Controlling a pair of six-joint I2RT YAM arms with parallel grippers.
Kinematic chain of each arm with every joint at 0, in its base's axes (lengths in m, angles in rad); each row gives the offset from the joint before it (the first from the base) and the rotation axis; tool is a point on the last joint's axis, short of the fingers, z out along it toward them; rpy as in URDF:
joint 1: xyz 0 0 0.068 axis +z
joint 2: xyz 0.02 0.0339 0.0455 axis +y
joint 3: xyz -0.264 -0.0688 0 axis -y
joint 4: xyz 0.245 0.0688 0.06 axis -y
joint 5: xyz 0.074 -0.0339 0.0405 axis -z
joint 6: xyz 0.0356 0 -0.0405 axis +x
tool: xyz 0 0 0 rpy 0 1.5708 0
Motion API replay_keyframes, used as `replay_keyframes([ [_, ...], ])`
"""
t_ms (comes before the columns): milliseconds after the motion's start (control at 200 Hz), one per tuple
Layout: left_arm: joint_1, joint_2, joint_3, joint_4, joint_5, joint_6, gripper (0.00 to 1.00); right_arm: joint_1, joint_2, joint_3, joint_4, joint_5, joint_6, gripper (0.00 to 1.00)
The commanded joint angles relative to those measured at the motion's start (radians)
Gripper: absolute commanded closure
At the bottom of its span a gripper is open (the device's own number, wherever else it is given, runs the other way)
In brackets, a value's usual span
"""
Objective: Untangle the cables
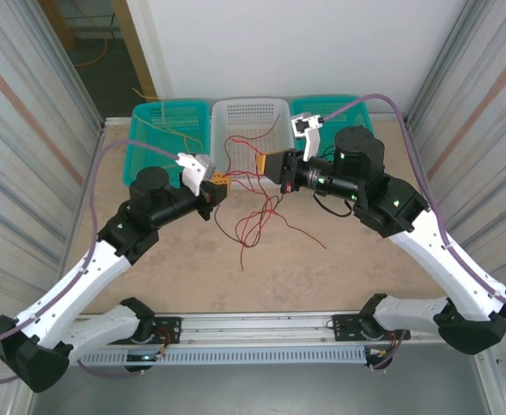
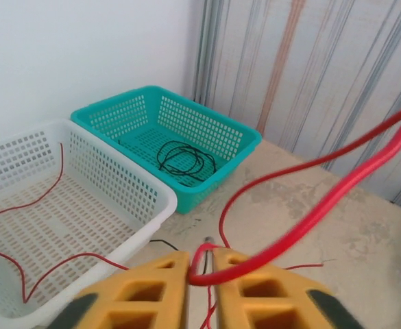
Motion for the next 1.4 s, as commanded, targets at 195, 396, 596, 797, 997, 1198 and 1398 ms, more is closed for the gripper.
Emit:
replay_keyframes([
  [195,-0.008,-0.075,0.028,0.074,-0.064,-0.110,1.00,-0.029,-0.017,-0.064,0.028,0.023,0.023,0.88],
  [396,0.010,-0.086,0.070,-0.010,-0.056,-0.154,1.00,-0.072,-0.028,-0.130,-0.020,0.097,0.030,0.49],
  [596,0.029,-0.089,0.102,-0.032,-0.028,-0.231,1.00,-0.093,-0.021,-0.184,-0.088,0.120,0.029,0.38],
  [797,0.035,-0.076,0.132,-0.018,-0.026,-0.288,1.00,-0.039,-0.012,-0.296,-0.056,0.109,0.040,0.36],
  [997,0.035,-0.071,0.141,0.040,0.003,-0.362,1.00,0.014,0.046,-0.407,0.022,0.134,0.081,0.35],
  [1198,0.036,-0.085,0.173,0.060,-0.006,-0.389,1.00,0.014,0.154,-0.465,0.025,0.180,0.121,0.36],
  [1398,0.039,-0.102,0.228,0.029,-0.056,-0.374,1.00,-0.030,0.192,-0.573,0.030,0.217,0.199,0.40],
])
